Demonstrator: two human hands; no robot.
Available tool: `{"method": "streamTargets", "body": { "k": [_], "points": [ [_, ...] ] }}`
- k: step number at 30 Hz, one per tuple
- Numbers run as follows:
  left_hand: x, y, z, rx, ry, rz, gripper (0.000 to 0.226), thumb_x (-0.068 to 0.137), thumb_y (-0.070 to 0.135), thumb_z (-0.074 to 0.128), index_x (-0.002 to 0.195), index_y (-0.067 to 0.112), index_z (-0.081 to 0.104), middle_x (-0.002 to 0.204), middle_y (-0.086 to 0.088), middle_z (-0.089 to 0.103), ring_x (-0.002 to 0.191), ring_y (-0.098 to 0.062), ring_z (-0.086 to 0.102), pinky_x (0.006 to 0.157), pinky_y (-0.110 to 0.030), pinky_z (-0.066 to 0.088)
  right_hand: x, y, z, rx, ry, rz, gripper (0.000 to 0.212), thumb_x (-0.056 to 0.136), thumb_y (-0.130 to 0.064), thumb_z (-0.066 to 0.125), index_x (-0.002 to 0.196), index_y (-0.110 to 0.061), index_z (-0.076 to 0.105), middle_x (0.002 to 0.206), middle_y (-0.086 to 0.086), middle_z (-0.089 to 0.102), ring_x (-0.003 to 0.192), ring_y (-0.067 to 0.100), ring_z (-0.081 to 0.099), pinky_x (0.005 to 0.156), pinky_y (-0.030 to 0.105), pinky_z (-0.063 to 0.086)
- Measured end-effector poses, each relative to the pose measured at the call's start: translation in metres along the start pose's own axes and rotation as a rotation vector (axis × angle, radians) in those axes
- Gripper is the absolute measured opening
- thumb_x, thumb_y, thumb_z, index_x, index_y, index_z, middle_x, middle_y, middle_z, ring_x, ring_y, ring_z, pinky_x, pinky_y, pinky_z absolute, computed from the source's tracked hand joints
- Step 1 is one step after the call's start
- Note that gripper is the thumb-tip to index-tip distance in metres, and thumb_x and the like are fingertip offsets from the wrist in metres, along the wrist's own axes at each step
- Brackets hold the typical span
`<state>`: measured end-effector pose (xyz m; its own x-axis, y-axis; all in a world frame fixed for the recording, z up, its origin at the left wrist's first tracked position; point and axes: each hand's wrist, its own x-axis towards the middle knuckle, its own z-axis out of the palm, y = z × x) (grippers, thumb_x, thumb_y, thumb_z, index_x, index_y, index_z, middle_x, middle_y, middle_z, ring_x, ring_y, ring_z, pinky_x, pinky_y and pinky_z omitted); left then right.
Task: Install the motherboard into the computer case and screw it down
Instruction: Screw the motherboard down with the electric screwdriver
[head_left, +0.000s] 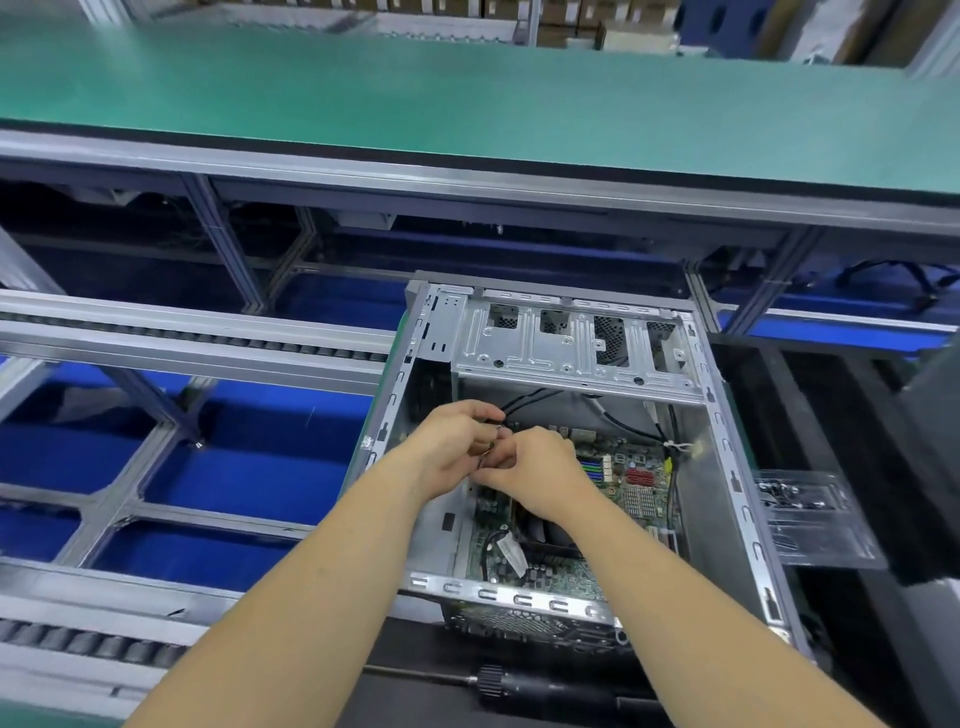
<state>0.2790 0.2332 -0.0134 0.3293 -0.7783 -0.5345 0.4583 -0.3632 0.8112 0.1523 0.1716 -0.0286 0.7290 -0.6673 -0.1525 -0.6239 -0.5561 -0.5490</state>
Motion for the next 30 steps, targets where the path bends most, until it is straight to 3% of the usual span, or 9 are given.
{"method": "streamTargets", "body": {
  "k": [7,12,18,20,23,25,28,30],
  "points": [
    [0.001,-0.001,0.001,-0.009,0.020,0.029,0.037,0.086,-0.024,0.039,0.108,-0.001,0.058,0.100,-0.024,0.061,0.079,-0.026,0.063,0.077,-0.031,0.056,0.007,0.007,0.003,0.106,-0.001,0.103,0.015,0.092,-0.047,0.068,0.088,-0.039,0.081,0.075,-0.011,0.069,0.087,0.013,0.059,0.093,0.040,0.040],
    [0.002,-0.003,0.001,0.049,0.015,0.044,0.033,0.087,-0.023,0.043,0.104,0.000,0.059,0.101,-0.024,0.064,0.081,-0.028,0.063,0.077,-0.036,0.050,0.010,0.006,0.007,0.132,-0.005,0.162,0.027,0.087,-0.052,0.071,0.083,-0.027,0.082,0.081,-0.002,0.073,0.089,0.018,0.063,0.089,0.038,0.039],
    [0.006,-0.004,0.000,0.063,0.045,0.057,0.024,0.085,-0.014,0.053,0.096,0.005,0.064,0.091,-0.018,0.073,0.076,-0.020,0.069,0.072,-0.028,0.058,0.008,0.005,0.002,0.169,-0.027,0.177,0.015,0.085,-0.028,0.077,0.070,-0.029,0.077,0.076,-0.015,0.068,0.099,0.019,0.064,0.099,0.044,0.042],
    [0.009,-0.005,-0.001,0.281,0.181,0.130,0.020,0.085,-0.004,0.054,0.089,0.011,0.065,0.086,-0.012,0.074,0.074,-0.019,0.069,0.071,-0.032,0.057,0.007,0.005,-0.001,0.232,-0.024,0.157,0.023,0.084,-0.023,0.078,0.063,-0.029,0.071,0.067,-0.011,0.064,0.084,0.021,0.062,0.092,0.042,0.047],
    [0.006,-0.008,-0.006,0.855,0.384,0.262,0.022,0.083,0.009,0.049,0.082,0.022,0.067,0.082,0.005,0.068,0.078,-0.017,0.062,0.068,-0.028,0.049,0.005,0.008,-0.007,0.449,0.030,0.117,0.021,0.084,-0.013,0.080,0.065,-0.018,0.074,0.071,0.005,0.071,0.069,0.013,0.058,0.075,0.035,0.050],
    [0.003,-0.013,-0.005,0.996,0.281,0.233,0.020,0.082,0.009,0.052,0.085,0.020,0.069,0.081,0.006,0.066,0.078,-0.016,0.059,0.068,-0.024,0.042,0.005,0.010,-0.011,0.513,0.035,0.086,0.017,0.084,-0.010,0.081,0.069,-0.014,0.075,0.077,0.008,0.074,0.068,0.009,0.060,0.072,0.030,0.052],
    [-0.001,-0.018,-0.003,0.886,0.035,0.189,0.013,0.078,0.003,0.054,0.083,0.002,0.065,0.068,-0.003,0.055,0.068,-0.020,0.050,0.066,-0.028,0.038,0.008,0.012,-0.011,0.493,0.024,0.078,0.015,0.081,-0.013,0.084,0.069,-0.014,0.076,0.068,-0.002,0.070,0.062,0.003,0.058,0.063,0.019,0.048],
    [-0.004,-0.018,-0.005,0.837,0.003,0.209,0.012,0.080,0.004,0.057,0.084,-0.004,0.065,0.065,-0.007,0.048,0.064,-0.018,0.044,0.064,-0.029,0.036,0.008,0.013,-0.011,0.488,0.029,0.084,0.015,0.079,-0.018,0.086,0.069,-0.015,0.076,0.065,-0.004,0.069,0.060,0.003,0.056,0.060,0.018,0.046]
  ]
}}
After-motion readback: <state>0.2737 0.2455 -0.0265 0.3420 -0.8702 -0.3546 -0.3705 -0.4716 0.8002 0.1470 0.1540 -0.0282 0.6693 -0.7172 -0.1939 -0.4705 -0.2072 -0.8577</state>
